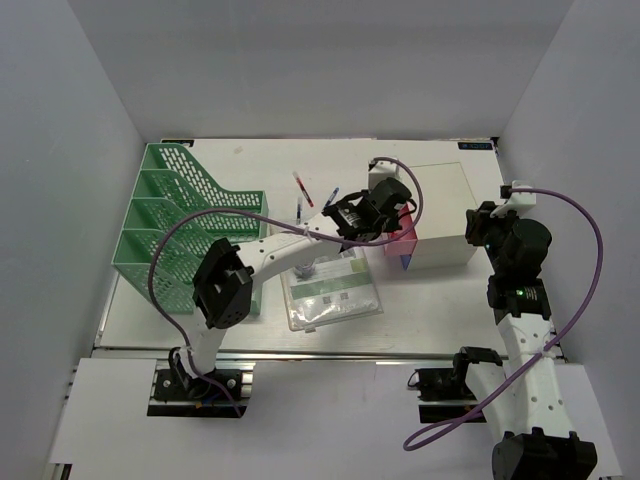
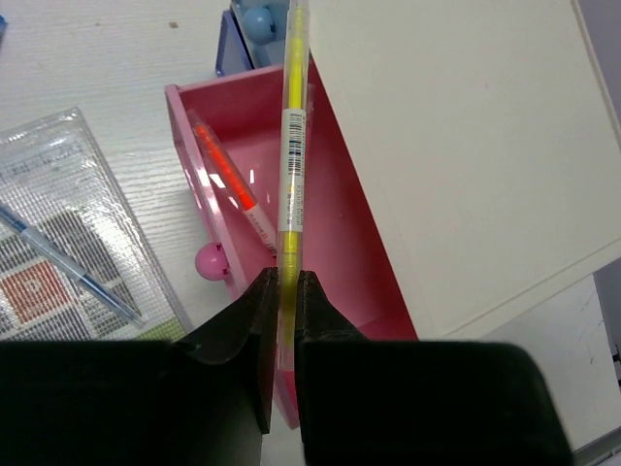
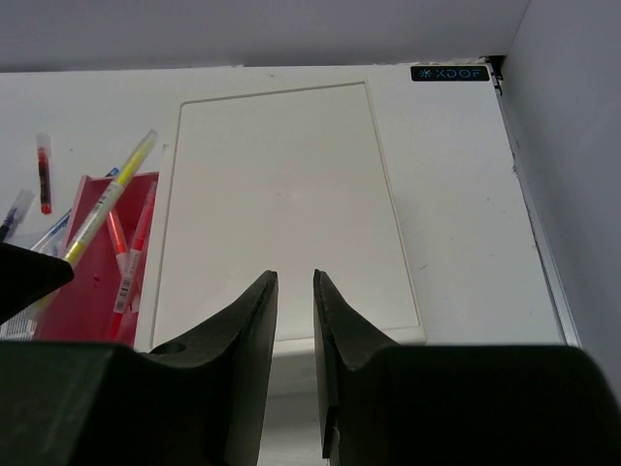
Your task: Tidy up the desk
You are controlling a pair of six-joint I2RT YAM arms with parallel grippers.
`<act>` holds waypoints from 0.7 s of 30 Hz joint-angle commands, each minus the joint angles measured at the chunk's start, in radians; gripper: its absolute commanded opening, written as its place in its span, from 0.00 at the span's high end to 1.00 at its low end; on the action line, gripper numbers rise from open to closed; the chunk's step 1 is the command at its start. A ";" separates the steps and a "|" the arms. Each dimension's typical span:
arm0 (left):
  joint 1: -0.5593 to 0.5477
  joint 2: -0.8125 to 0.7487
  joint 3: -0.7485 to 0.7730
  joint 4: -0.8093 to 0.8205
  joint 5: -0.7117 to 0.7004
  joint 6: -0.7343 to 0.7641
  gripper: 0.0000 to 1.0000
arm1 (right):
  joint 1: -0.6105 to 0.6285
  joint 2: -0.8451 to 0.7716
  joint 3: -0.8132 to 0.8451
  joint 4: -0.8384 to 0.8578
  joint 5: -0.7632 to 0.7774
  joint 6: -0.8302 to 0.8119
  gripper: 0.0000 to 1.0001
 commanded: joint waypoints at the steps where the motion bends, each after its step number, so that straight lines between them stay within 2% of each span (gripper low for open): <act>1: -0.001 0.008 0.066 -0.058 0.053 -0.008 1.00 | -0.001 -0.014 -0.012 0.049 0.013 -0.003 0.73; 21: -0.012 -0.121 -0.078 -0.058 0.065 -0.031 1.00 | 0.001 -0.018 -0.016 0.055 0.016 -0.006 0.73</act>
